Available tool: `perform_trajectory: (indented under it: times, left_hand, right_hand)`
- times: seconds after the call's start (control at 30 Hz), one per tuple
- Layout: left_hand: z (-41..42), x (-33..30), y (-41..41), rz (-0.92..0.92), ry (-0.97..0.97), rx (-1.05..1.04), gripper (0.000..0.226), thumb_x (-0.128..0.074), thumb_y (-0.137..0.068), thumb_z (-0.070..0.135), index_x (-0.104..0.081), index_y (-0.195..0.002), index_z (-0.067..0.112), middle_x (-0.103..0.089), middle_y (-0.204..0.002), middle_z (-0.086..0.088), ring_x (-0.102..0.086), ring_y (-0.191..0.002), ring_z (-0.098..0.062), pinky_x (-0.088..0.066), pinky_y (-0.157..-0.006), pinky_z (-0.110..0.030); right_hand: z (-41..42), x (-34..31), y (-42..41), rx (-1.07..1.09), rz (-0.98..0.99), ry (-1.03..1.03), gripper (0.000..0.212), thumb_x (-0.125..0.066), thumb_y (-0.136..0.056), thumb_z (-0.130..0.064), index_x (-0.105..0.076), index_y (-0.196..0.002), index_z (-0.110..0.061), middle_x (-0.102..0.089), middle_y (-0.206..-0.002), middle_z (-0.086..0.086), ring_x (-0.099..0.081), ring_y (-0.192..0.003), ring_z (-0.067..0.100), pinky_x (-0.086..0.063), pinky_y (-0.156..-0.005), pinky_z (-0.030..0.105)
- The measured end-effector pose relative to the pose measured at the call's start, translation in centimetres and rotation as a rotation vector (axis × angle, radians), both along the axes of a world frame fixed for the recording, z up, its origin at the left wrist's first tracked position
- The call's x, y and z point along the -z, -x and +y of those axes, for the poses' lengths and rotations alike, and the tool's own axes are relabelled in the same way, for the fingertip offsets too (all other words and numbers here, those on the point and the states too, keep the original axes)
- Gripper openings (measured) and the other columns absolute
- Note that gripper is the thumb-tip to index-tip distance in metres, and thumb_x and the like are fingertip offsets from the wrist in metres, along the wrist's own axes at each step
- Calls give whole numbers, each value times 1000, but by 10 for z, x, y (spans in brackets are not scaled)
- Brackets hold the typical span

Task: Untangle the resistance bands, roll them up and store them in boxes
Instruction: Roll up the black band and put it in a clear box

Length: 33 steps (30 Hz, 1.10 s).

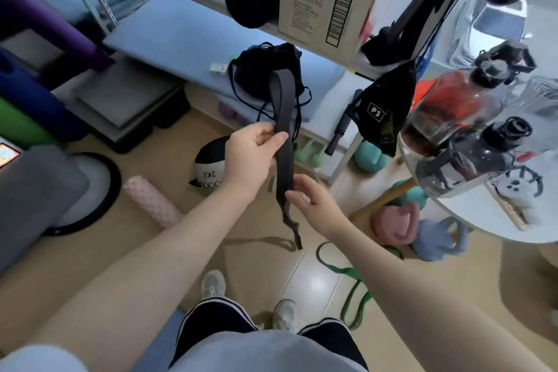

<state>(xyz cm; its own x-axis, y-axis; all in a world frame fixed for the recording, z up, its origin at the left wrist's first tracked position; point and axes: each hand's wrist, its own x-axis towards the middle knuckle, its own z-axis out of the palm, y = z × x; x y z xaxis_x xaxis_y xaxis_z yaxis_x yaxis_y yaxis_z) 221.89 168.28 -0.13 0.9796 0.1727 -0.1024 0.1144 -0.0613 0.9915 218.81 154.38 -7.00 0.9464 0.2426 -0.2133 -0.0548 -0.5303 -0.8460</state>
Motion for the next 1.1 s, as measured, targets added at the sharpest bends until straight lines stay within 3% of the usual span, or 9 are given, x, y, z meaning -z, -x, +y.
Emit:
perform_trajectory:
  times: [0.17, 0.23, 0.33, 0.4, 0.5, 0.7, 0.83, 0.93, 1.1]
  left_hand:
    - [-24, -15, -12, 111, 199, -114, 7, -61, -87, 7, -66, -85, 11, -71, -88, -9, -69, -87, -23, -58, -68, -27]
    - [-30, -15, -17, 107, 238, -120, 6, -59, -89, 9, -65, -89, 9, -70, -89, -8, -69, -86, -20, -58, -72, -27]
    - [-33, -6, -16, 70, 56, 33, 14, -49, -95, 23, -61, -98, 15, -69, -93, 2, -67, -87, -12, -53, -81, -27]
    - [-32, 11, -7, 108, -133, 220, 24, -44, -97, 29, -62, -107, 15, -66, -101, 4, -63, -95, -10, -46, -86, -25]
    - [-30, 39, 10, 175, -251, 358, 30, -45, -97, 25, -64, -115, 13, -67, -106, 2, -58, -99, -10, -42, -82, -22]
    - [-25, 52, 16, 135, -312, 333, 19, -52, -93, 19, -67, -83, 19, -62, -70, 9, -55, -68, -5, -40, -62, -22]
    - [-16, 44, 10, 131, -311, 273, 24, -52, -93, 19, -68, -110, 13, -71, -102, -3, -61, -95, -12, -45, -82, -23]
    - [-13, 39, 7, 114, -400, 275, 32, -50, -95, 19, -59, -124, 10, -64, -120, -6, -56, -110, -14, -38, -91, -19]
    - [-11, 37, 6, 73, -461, 352, 31, -46, -96, 20, -61, -120, 8, -67, -113, -12, -61, -106, -24, -47, -96, -40]
  right_hand:
    - [-8, -7, 9, 91, -349, 185, 17, -59, -89, -24, -59, -101, -11, -63, -91, 0, -57, -84, 17, -48, -73, 32]
    - [-11, -8, 4, 207, -296, 91, 5, -56, -91, -18, -58, -95, -15, -61, -83, -5, -58, -81, 16, -49, -74, 35]
    - [-15, -17, -7, 375, -67, -179, 9, -52, -93, -17, -57, -89, -24, -64, -82, -9, -63, -80, 9, -52, -76, 34]
    - [-17, -26, -17, 444, 86, -344, 14, -50, -94, -16, -60, -84, -19, -64, -77, -4, -62, -73, 9, -54, -70, 40]
    - [-19, -36, -31, 493, 262, -420, 18, -49, -95, -19, -61, -86, -8, -64, -77, 5, -61, -76, 20, -50, -86, 46]
    - [-15, -39, -34, 421, 270, -453, 20, -45, -97, -15, -63, -92, -11, -64, -80, 1, -62, -77, 14, -51, -75, 28]
    - [-19, -37, -33, 383, 351, -625, 27, -41, -97, -5, -64, -110, -8, -71, -92, 2, -67, -86, 12, -53, -84, 27]
    - [-10, -33, -30, 433, 353, -663, 27, -42, -96, -4, -63, -111, -10, -69, -98, 4, -66, -88, 14, -53, -73, 22]
    - [-5, -35, -35, 521, 270, -675, 20, -46, -94, -3, -64, -103, -9, -70, -90, 5, -68, -83, 15, -53, -67, 22]
